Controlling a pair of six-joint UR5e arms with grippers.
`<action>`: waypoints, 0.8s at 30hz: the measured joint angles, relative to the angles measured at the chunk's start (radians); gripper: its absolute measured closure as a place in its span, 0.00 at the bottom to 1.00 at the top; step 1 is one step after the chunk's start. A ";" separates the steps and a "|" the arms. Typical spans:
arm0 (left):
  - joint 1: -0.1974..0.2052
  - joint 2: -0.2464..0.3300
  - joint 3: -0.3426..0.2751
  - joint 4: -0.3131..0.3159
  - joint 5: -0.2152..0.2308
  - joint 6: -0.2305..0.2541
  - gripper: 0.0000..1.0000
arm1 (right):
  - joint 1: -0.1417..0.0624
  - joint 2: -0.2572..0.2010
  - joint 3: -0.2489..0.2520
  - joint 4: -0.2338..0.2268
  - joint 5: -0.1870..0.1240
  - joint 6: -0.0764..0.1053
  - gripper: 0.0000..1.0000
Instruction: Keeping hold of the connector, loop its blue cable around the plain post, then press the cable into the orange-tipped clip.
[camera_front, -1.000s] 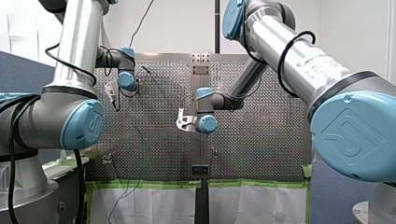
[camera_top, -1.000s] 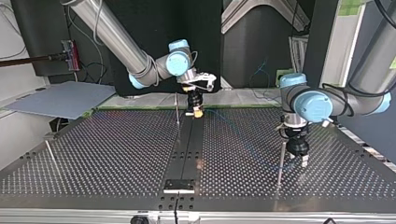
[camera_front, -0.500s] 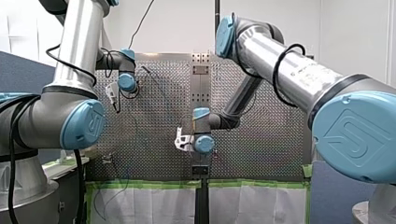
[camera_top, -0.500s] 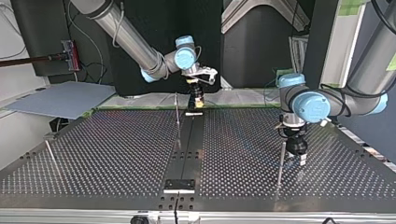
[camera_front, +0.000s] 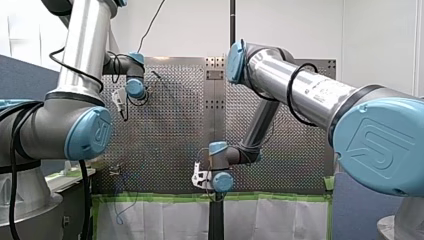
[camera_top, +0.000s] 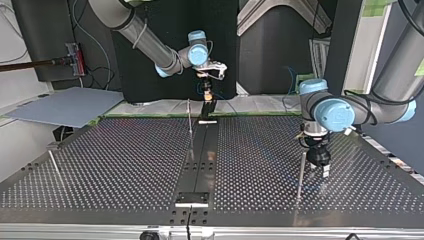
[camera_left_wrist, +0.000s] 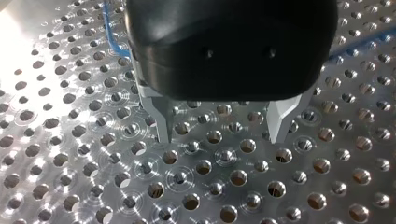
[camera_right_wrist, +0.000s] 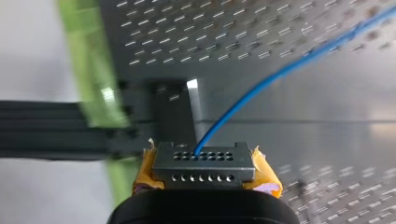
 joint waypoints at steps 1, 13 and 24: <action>0.000 0.000 0.000 0.000 -0.002 0.000 0.00 | -0.003 0.012 0.011 -0.011 -0.001 0.010 1.00; -0.001 0.000 0.000 -0.007 -0.007 0.001 0.00 | -0.041 0.133 0.115 -0.132 0.009 0.066 1.00; 0.001 0.000 0.000 -0.008 -0.009 0.001 0.00 | -0.094 0.239 0.187 -0.238 0.012 0.068 1.00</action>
